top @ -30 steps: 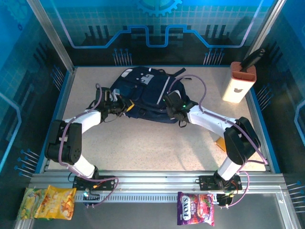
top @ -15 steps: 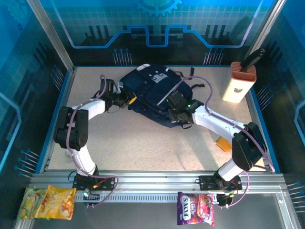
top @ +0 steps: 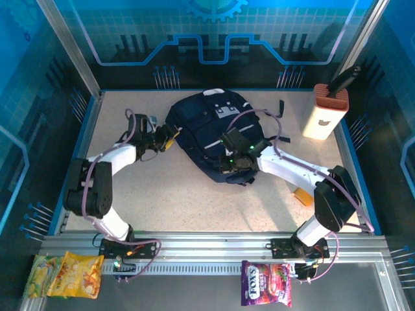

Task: Pack the student bag
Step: Zip the student bag at the top-center of the table.

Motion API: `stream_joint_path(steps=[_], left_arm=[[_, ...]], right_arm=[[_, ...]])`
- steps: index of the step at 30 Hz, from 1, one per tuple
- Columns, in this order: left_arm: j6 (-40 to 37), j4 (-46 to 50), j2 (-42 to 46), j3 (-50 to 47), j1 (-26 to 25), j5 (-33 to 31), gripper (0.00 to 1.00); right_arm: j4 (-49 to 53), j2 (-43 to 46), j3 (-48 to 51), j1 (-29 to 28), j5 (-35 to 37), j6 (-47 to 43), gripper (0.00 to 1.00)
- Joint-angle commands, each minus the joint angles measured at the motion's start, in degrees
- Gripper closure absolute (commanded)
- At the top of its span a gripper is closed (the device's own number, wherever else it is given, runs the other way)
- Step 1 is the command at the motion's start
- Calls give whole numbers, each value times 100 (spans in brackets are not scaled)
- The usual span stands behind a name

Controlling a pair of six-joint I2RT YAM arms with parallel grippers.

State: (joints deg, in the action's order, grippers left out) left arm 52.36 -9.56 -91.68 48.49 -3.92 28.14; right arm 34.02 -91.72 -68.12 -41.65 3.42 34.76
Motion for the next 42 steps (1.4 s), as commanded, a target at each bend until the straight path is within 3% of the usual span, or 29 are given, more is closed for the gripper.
stream_joint_path(steps=[1, 8, 13, 18, 28, 31, 38, 42], left_arm=[[740, -733, 434, -547, -185, 348, 41], [1307, -890, 1046, -1284, -888, 134, 42], [1672, -1091, 1115, -1490, -1322, -213, 54], [2036, -1671, 803, -1498, -1391, -154, 66], [2224, -1962, 437, -1518, -1524, -315, 69], [2223, -2004, 364, -1505, -1532, -390, 74], [2228, -2171, 212, -1465, -1532, -423, 98], [2183, -2179, 239, -1431, -1532, -384, 100]], right_arm=[[-475, -191, -341, -131, -545, 39, 100], [-743, -546, -714, -287, -773, 56, 100], [-800, -694, -832, -329, -802, 66, 100], [-818, -714, -852, -358, -811, 74, 100], [-853, -711, -782, -381, -782, 101, 100], [-809, -730, -756, -397, -723, 83, 100], [-407, -636, -551, -457, -100, 19, 100], [-275, -641, -455, -482, 77, -30, 100]])
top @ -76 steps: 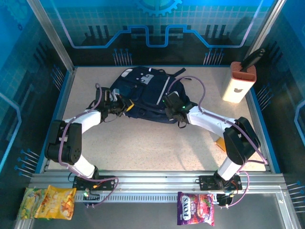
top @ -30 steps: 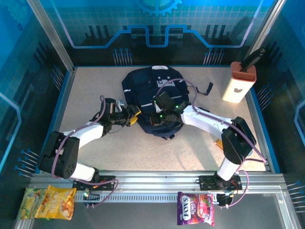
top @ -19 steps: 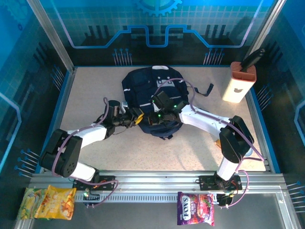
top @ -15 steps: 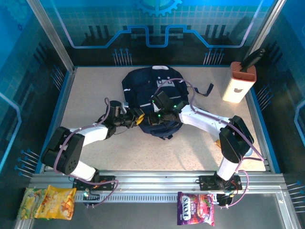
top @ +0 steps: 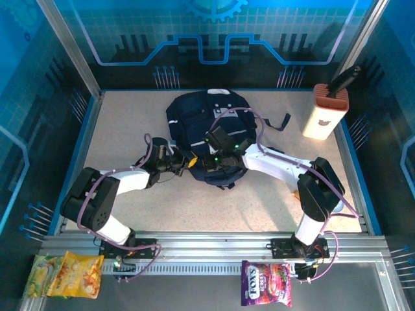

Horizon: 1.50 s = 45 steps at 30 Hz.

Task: Pack the student bag
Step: Zip the student bag at the top-center of the table.

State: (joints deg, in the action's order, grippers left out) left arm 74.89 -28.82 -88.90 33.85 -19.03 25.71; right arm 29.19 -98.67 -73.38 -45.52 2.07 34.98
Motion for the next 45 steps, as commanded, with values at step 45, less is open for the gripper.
stream_joint_path(steps=[45], left_arm=[[-391, 153, 313, 86, 132, -150, 100]], right_arm=[[801, 279, 354, -93, 1996, 120, 100]])
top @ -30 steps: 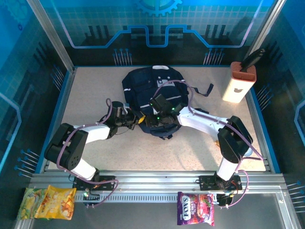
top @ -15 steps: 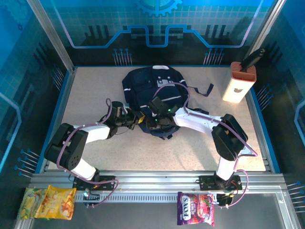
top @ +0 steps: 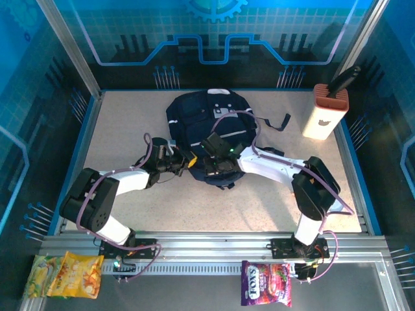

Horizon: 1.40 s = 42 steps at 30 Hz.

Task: Pack the student bag
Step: Zip the student bag at the top-center of the table.

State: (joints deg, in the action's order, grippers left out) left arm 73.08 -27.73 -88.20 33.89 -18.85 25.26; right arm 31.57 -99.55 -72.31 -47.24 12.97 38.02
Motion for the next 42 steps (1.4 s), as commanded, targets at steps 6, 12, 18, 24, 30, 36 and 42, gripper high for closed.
stream_joint_path(steps=[6, 12, 18, 24, 30, 36, 42], left_arm=[[-352, 252, 382, 56, 293, -127, 100], [-534, 504, 504, 56, 497, -133, 100], [-746, 863, 611, 152, 951, -135, 100], [-1193, 1599, 908, 363, 1441, -255, 84], [-1588, 2808, 1636, 392, 1685, -799, 48], [-1357, 3144, 2169, 252, 1633, -821, 41], [-576, 2329, 2092, -46, 1242, -409, 44]], right_arm=[[628, 961, 824, 536, 1694, -307, 100], [336, 1228, 963, 938, 1690, -698, 100], [398, 796, 415, 1090, 1770, -1098, 100], [-15, 383, -162, 737, 1112, -1604, 100], [-348, -125, -869, 116, 548, -2033, 100], [-727, -516, -1366, -102, -286, -1898, 100], [-924, -750, -1540, -229, -818, -1765, 100]])
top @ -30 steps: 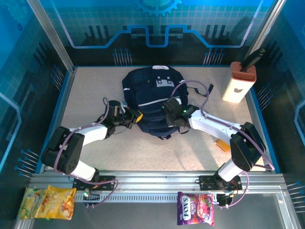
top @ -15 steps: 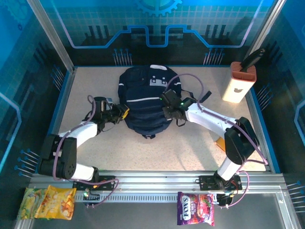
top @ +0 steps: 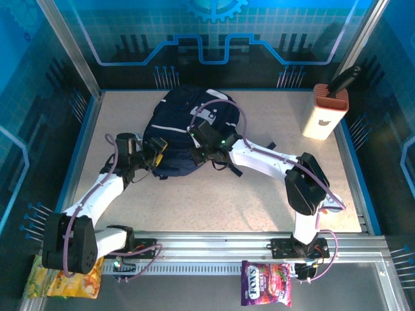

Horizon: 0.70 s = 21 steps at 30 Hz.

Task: Pack the student bag
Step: Zip the student bag at the top-center of the table.

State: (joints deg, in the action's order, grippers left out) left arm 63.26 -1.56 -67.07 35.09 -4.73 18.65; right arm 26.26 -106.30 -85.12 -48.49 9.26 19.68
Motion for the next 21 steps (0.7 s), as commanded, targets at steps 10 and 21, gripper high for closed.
stream_joint_path(steps=[10, 21], left_arm=[[645, -956, -711, -11, -651, -9, 63], [726, -1281, -1208, 169, -740, -288, 63]], right_arm=[[-512, -78, -173, -169, -706, 202, 100], [-342, -88, 11, -266, -64, 67, 100]])
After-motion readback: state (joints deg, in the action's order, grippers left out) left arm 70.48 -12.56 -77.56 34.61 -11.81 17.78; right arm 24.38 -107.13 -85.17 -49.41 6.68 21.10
